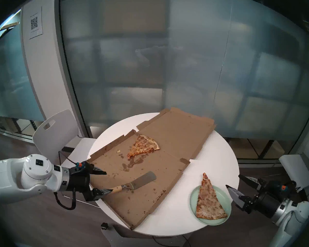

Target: Put pizza slice onto the plate

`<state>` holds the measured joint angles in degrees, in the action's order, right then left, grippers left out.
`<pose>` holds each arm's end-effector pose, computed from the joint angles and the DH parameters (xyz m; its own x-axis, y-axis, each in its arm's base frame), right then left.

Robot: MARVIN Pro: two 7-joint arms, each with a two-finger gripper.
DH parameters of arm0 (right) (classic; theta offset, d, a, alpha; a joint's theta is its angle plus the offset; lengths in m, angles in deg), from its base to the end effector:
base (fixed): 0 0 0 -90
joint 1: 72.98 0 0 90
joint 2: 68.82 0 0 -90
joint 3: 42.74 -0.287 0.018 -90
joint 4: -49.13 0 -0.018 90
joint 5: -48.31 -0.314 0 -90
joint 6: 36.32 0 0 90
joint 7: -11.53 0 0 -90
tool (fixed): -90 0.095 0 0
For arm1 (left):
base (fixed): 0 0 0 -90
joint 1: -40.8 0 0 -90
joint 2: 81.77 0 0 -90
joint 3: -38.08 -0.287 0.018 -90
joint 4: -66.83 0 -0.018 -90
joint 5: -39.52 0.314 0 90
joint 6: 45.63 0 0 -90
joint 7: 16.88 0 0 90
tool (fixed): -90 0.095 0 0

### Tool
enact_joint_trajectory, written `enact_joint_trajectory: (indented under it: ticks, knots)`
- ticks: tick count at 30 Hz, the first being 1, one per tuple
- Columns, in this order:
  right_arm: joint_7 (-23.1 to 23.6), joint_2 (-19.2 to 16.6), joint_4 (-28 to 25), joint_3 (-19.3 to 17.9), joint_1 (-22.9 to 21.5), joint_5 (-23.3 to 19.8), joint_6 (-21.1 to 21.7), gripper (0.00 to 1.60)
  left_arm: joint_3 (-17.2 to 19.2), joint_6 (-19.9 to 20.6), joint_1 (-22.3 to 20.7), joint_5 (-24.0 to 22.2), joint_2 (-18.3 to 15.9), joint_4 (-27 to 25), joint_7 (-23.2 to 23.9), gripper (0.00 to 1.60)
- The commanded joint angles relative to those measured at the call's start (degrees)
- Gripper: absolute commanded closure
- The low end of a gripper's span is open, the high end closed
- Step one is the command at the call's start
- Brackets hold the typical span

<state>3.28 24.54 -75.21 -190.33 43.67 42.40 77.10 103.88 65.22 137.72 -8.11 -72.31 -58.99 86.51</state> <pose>0.1561 -0.1919 -0.2189 0.2799 0.0495 0.9587 0.4479 -0.8901 -0.0849 0.2840 0.0412 -0.2271 0.3015 -0.6003 0.7408 -0.8351 -0.5412 -0.0986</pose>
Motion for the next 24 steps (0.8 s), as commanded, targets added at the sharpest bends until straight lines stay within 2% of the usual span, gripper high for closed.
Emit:
enact_joint_trajectory:
  ticks: [1,11,24]
  knots:
    - [0.3,0.1,-0.9,0.7,-0.4,-0.4,0.1,0.00,5.4,-3.3,2.2,-1.8,-2.0,-3.0,-5.4,0.00]
    - [-0.2,-0.1,-2.0,1.6,-0.6,-0.4,0.8,0.00,9.5,-6.8,8.1,-4.0,-2.9,-6.0,-13.5,0.00]
    - [-0.7,-0.1,-2.8,1.7,-0.6,-0.9,1.5,0.00,14.1,-8.7,14.2,-4.3,-3.4,-7.6,-18.2,0.00]
